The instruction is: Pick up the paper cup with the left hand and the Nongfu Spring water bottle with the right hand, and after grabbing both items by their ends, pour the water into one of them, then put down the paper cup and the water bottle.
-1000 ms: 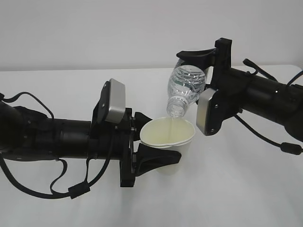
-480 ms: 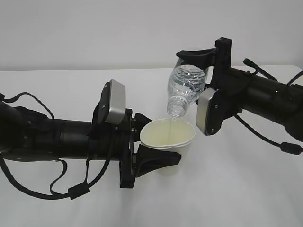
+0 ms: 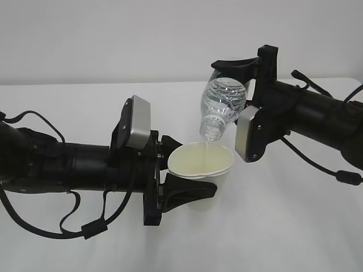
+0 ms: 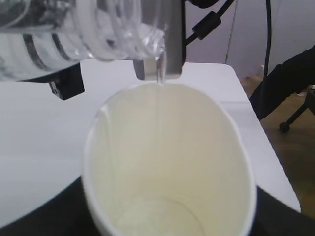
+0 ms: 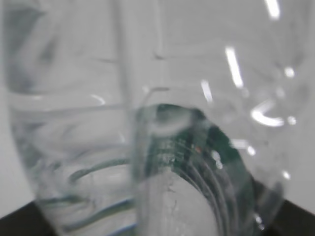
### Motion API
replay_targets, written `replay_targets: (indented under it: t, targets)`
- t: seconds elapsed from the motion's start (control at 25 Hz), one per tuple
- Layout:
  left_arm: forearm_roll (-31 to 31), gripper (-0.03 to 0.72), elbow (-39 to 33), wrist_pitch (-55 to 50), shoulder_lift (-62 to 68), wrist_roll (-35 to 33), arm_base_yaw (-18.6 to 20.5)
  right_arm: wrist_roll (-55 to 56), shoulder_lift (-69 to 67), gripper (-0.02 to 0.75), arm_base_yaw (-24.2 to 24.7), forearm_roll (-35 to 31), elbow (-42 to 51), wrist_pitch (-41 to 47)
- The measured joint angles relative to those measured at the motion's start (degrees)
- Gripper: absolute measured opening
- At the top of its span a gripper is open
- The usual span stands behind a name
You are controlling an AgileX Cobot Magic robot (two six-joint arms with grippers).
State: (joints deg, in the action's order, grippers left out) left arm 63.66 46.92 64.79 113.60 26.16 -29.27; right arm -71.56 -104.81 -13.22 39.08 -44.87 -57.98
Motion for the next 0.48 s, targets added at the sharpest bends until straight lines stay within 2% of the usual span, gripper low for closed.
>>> replay_targets:
  t: [0.48]
  targets:
    - [0.0, 0.43, 0.0, 0.0, 0.0, 0.0, 0.0, -0.9, 0.0, 0.483, 0.0, -0.7, 0.0, 0.0]
